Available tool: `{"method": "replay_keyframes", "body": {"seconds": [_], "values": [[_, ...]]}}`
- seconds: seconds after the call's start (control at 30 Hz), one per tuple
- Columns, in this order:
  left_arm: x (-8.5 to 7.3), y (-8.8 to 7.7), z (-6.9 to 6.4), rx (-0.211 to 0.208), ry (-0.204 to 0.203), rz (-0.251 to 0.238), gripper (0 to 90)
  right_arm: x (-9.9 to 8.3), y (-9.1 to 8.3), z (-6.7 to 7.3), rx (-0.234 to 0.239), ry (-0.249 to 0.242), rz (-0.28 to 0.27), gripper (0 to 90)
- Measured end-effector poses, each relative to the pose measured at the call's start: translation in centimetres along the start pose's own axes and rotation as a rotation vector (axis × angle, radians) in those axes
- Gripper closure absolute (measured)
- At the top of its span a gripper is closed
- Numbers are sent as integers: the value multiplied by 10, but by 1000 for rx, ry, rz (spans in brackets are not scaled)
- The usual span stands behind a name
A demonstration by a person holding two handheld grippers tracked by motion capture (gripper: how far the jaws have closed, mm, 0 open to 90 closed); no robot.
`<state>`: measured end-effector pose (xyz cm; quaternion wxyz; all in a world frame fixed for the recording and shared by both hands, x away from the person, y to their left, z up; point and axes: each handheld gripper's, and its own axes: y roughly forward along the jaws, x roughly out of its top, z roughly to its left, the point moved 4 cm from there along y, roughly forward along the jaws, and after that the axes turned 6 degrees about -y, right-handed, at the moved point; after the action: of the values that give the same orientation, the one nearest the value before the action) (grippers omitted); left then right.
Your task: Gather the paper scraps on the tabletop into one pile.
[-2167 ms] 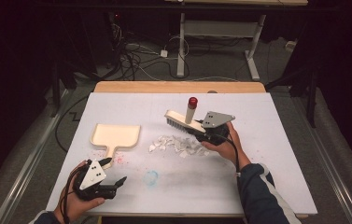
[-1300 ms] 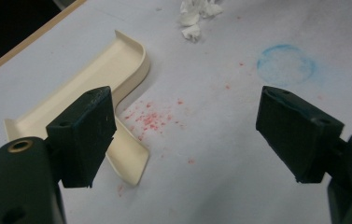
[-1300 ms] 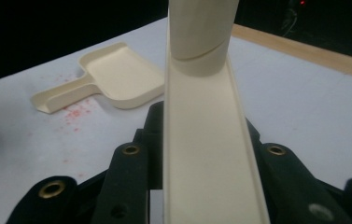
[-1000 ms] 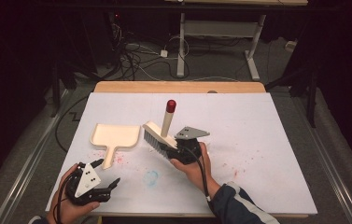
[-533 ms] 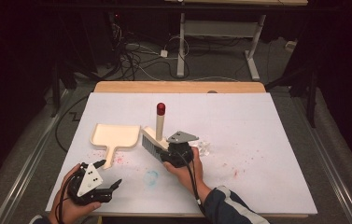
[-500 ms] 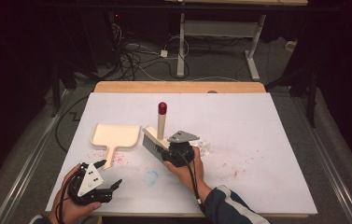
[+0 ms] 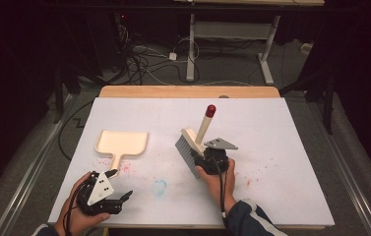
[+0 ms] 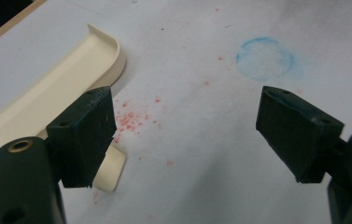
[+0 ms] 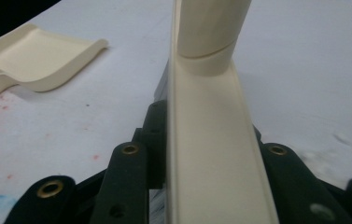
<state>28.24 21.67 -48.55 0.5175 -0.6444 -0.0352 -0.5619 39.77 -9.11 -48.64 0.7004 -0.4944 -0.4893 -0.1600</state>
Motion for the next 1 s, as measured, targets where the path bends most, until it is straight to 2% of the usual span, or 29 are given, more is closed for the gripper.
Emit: {"method": "replay_keyframes", "body": {"seconds": [0.17,0.3,0.47,0.63,0.8,1.0], "values": [[1,0,-1,-3,8,6,191,-6,-12,-17,-24,35,9,672],[0,1,-2,-5,9,10,191,-5,-21,-22,-42,35,-1,676],[0,1,-2,-7,16,16,191,-1,-29,-25,-27,34,-22,678],[0,1,-2,-6,19,18,191,9,-37,-20,-8,17,-68,677],[0,0,-2,-5,16,18,191,19,-42,-12,-2,-33,-119,677],[-2,1,-2,-7,15,26,191,29,-32,0,29,-38,-139,678]]}}
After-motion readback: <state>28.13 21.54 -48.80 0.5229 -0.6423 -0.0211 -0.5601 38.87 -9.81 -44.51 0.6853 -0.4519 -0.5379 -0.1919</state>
